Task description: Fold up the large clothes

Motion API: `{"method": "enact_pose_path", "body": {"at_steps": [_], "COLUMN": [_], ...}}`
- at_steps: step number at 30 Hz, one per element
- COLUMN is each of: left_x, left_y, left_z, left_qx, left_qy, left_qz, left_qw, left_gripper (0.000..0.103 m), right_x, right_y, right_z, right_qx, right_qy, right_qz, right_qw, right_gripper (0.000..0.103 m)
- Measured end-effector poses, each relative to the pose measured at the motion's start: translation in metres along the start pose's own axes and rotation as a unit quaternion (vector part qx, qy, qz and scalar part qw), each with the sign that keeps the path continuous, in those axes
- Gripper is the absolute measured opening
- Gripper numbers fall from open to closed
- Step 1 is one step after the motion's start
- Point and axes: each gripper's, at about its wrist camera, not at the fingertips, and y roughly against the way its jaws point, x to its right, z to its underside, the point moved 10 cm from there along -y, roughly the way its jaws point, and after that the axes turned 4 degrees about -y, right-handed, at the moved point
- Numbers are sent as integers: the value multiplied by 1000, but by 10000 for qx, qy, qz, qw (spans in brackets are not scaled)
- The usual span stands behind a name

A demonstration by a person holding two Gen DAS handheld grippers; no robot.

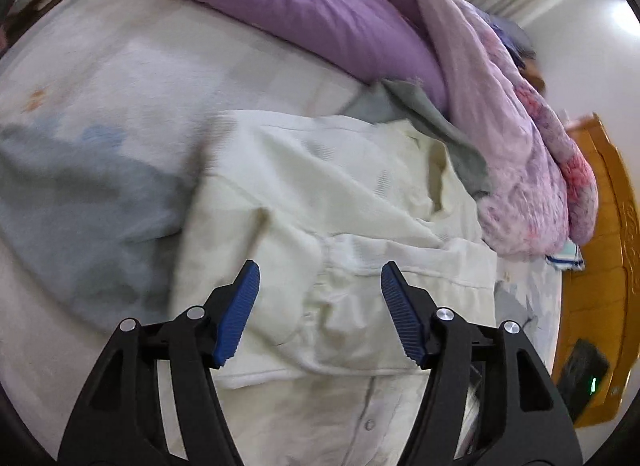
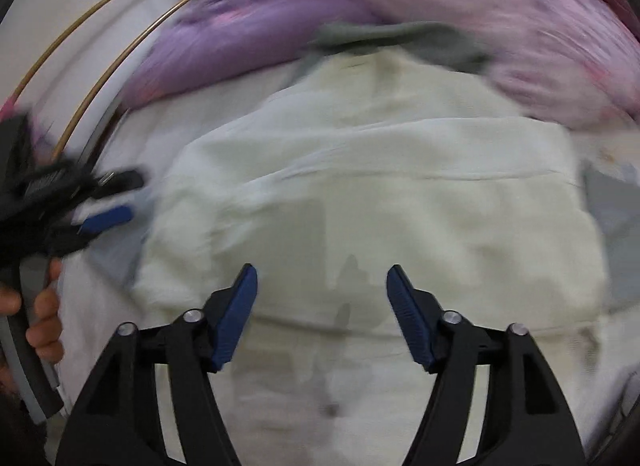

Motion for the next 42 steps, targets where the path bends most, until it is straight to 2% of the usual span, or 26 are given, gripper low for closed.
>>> {"method": "enact_pose_path", "body": {"at_steps": [1, 3, 4, 6, 8, 10, 11, 12, 13, 18, 19, 20, 21, 23, 24, 25, 27, 29, 32, 34, 36, 42], "left_x": [10, 26, 30, 42, 32, 8, -3, -10, -14, -22, -21, -17, -8, -1, -4, -9, -29, -54, -85, -94, -101, -100], "left_y": [-6, -20, -24, -43, -69, -89, -96, -99, -99, -96, -91, -82, -72, -54, -47, -43, -45, -51, -74, -90, -101, -128], "left_z": [0, 3, 5, 13, 24, 34, 38, 40, 41, 36, 32, 25, 16, -4, -17, -27, -54, -74, -95, -98, -98, -98], "left_qx": [8, -98, -127, -370, -678, -989, -1054, -1030, -999, -862, -813, -692, -586, -325, -186, -118, -49, -152, -456, -656, -789, -1033], "left_qy": [-105, -315, -406, -721, -894, -656, -503, -438, -431, -239, -152, -45, -21, -116, -213, -267, -200, -51, 76, 221, 252, 75], "left_qz": [63, 69, 45, -54, -621, -1032, -1090, -1140, -1181, -1101, -1029, -801, -412, -152, -269, -433, -636, -1058, -1280, -1175, -1299, -1224], "left_qw": [9999, 9994, 9991, 9967, 9917, 9875, 9872, 9872, 9870, 9899, 9912, 9944, 9974, 9993, 9992, 9986, 9978, 9943, 9907, 9907, 9881, 9871], "left_gripper": [64, 64, 64, 64, 64, 63, 63, 60, 55, 55, 55, 55, 56, 65, 73, 75, 75, 75, 75, 75, 75, 73], "right_x": [27, 79, 101, 131, 151, 173, 180, 184, 186, 186, 182, 178, 173, 161, 159, 158, 161, 171, 190, 199, 208, 211], "right_y": [3, 7, 8, 2, -4, -22, -28, -39, -45, -57, -53, -49, -45, -32, -31, -31, -32, -40, -56, -74, -89, -119], "right_z": [-6, -23, -30, -38, -41, -35, -31, -25, -23, -19, -21, -25, -29, -47, -58, -70, -94, -117, -137, -144, -151, -157], "right_qx": [-4, 71, 67, -71, -126, -453, -571, -774, -794, -997, -1077, -1168, -1175, -998, -915, -830, -686, -623, -663, -856, -959, -1156], "right_qy": [-237, -770, -972, -1272, -1405, -1727, -1793, -1834, -1836, -1844, -1753, -1645, -1577, -1478, -1485, -1501, -1580, -1710, -1940, -2124, -2202, -2112], "right_qz": [117, 337, 474, 441, 568, 544, 528, 519, 557, 603, 664, 659, 627, 373, 362, 397, 361, 470, 423, 307, 432, 415], "right_qw": [9997, 9964, 9941, 9909, 9884, 9824, 9807, 9786, 9782, 9759, 9764, 9772, 9785, 9833, 9840, 9844, 9844, 9822, 9778, 9730, 9698, 9697], "right_gripper": [28, 15, 15, 14, 14, 14, 14, 12, 8, 5, 7, 11, 12, 20, 33, 42, 42, 44, 45, 47, 47, 48]}}
